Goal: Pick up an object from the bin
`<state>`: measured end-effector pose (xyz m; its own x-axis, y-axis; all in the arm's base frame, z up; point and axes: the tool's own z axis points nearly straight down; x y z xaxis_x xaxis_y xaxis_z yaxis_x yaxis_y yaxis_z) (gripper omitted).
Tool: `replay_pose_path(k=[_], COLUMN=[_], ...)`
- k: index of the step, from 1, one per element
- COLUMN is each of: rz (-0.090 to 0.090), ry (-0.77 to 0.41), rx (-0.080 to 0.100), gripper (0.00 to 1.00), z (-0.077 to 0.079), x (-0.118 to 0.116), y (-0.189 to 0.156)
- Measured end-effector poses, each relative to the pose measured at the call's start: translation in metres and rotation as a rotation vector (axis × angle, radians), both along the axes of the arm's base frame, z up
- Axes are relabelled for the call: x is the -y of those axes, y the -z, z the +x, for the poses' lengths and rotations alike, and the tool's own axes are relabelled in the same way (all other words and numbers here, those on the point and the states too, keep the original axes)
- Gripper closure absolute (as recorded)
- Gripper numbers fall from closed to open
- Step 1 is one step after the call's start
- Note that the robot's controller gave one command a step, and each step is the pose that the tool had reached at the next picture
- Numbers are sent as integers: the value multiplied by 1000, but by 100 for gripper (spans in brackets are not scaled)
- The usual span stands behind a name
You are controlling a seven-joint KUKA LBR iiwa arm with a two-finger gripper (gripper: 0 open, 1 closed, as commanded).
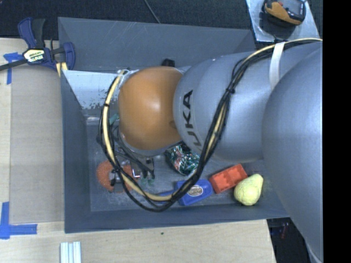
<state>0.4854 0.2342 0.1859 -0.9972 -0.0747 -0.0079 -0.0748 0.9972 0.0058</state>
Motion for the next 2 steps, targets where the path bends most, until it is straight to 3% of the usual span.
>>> replay_pose_path(k=[2], rz=[1], ry=[1], rx=[1], gripper=[100], z=[0], x=[0], y=[-18])
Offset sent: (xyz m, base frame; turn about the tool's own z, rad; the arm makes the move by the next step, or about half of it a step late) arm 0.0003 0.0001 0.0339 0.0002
